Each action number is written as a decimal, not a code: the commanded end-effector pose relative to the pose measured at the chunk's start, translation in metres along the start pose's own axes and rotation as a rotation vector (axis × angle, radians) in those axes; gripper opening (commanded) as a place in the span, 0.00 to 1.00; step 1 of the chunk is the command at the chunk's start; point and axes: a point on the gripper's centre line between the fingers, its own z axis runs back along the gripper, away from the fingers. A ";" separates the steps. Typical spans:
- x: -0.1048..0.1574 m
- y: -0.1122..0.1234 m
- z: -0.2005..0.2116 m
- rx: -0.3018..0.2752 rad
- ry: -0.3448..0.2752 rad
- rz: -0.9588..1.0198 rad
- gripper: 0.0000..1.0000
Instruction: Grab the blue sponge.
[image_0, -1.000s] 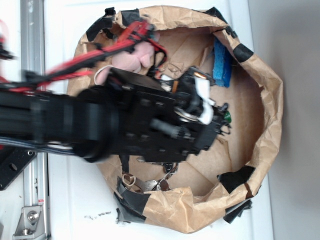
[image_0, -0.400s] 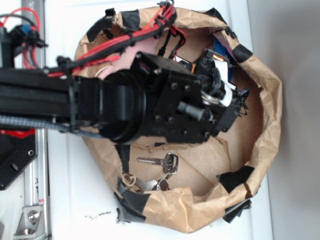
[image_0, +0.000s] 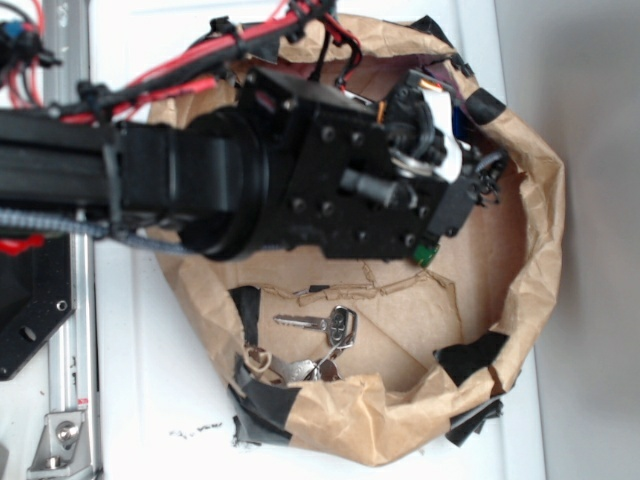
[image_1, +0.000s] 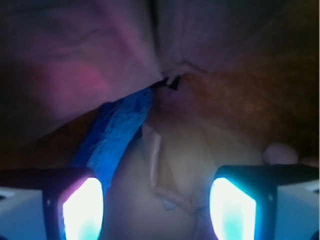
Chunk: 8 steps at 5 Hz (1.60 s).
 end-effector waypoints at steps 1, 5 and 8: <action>0.025 0.007 0.023 -0.086 -0.067 0.104 1.00; 0.017 -0.012 0.002 -0.064 -0.135 0.113 1.00; 0.012 -0.001 -0.034 0.038 0.033 0.102 1.00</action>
